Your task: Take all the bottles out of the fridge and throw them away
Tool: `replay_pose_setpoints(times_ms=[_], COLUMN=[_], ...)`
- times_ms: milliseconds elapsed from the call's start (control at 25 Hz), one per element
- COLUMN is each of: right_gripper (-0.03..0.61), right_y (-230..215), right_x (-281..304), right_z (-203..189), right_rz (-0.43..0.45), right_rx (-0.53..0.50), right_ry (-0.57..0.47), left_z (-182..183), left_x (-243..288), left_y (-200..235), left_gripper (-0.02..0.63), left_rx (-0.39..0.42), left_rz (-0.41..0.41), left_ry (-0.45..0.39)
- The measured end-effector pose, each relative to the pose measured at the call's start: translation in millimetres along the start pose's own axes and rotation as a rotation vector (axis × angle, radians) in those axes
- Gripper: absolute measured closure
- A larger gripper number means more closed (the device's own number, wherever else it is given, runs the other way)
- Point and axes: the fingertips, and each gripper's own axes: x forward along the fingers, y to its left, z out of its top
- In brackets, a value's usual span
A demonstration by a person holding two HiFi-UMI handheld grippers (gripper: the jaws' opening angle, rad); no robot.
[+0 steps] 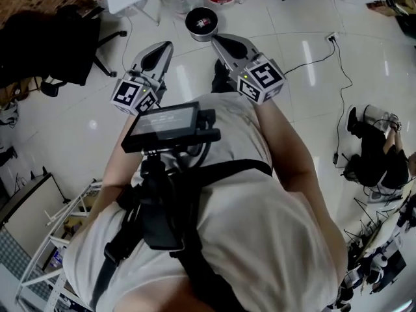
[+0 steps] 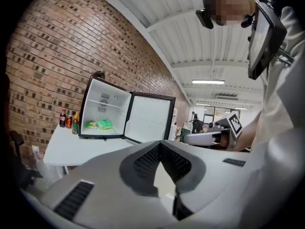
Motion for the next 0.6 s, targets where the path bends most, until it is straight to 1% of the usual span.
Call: replay_pose_setpoints(times_ms=[120, 280, 440, 600], right_gripper=[0.566, 0.566, 0.566, 0.566], right_y=[-19.4, -35.0, -61.0, -85.6], right_x=[25.5, 54.7, 75.2, 93.7], right_z=[11.2, 25.3, 38.6, 50.9], right_rz=[0.048, 0.117, 0.165, 0.204], right_rx=[0.003, 0.004, 0.02, 0.017], right_ry=[-0.019, -0.021, -0.012, -0.004], left_z=[16.7, 35.0, 60.3, 77.2], left_x=[16.0, 35.4, 71.2, 93.4], left_y=[19.3, 51.2, 63.8, 81.8], left_gripper=[0.601, 0.601, 0.601, 0.601], left_rx=[0.013, 0.028, -0.001, 0.005], left_rz=[0.038, 0.088, 0.121, 0.16], left_ry=[0.025, 0.031, 0.037, 0.03])
